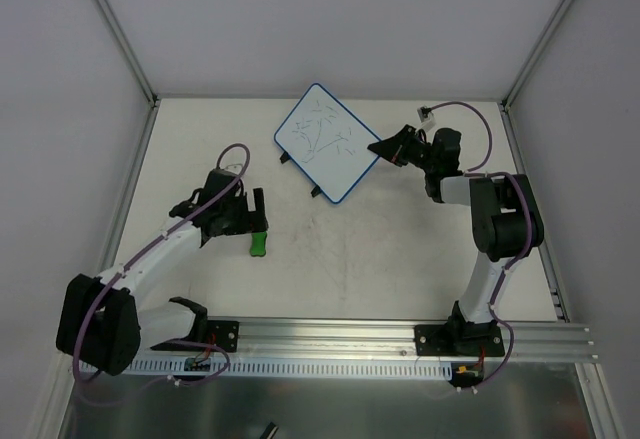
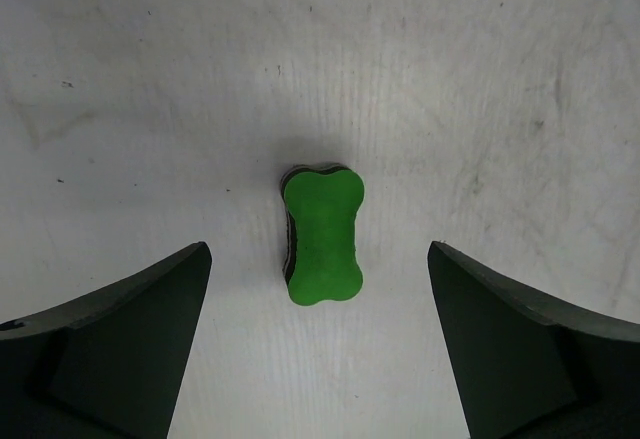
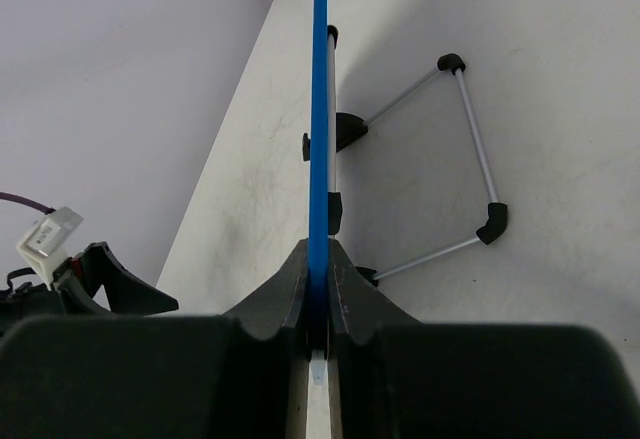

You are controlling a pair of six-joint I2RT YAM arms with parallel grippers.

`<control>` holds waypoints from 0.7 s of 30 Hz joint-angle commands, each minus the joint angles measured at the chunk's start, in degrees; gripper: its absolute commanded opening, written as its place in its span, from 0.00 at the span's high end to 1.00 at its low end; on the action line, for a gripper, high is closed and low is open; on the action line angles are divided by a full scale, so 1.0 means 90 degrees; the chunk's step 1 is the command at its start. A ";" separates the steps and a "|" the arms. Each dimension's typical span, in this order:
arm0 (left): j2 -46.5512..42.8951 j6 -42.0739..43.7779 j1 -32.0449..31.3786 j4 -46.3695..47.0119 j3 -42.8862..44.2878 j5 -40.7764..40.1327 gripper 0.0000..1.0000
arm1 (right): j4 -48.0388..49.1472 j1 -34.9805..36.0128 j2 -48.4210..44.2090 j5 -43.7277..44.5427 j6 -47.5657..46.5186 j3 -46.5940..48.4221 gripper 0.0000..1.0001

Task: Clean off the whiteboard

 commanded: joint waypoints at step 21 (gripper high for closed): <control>0.1634 0.0701 -0.0843 -0.0606 0.0825 -0.0705 0.25 | 0.0374 0.0033 0.0083 -0.0150 0.0024 0.0241 1.00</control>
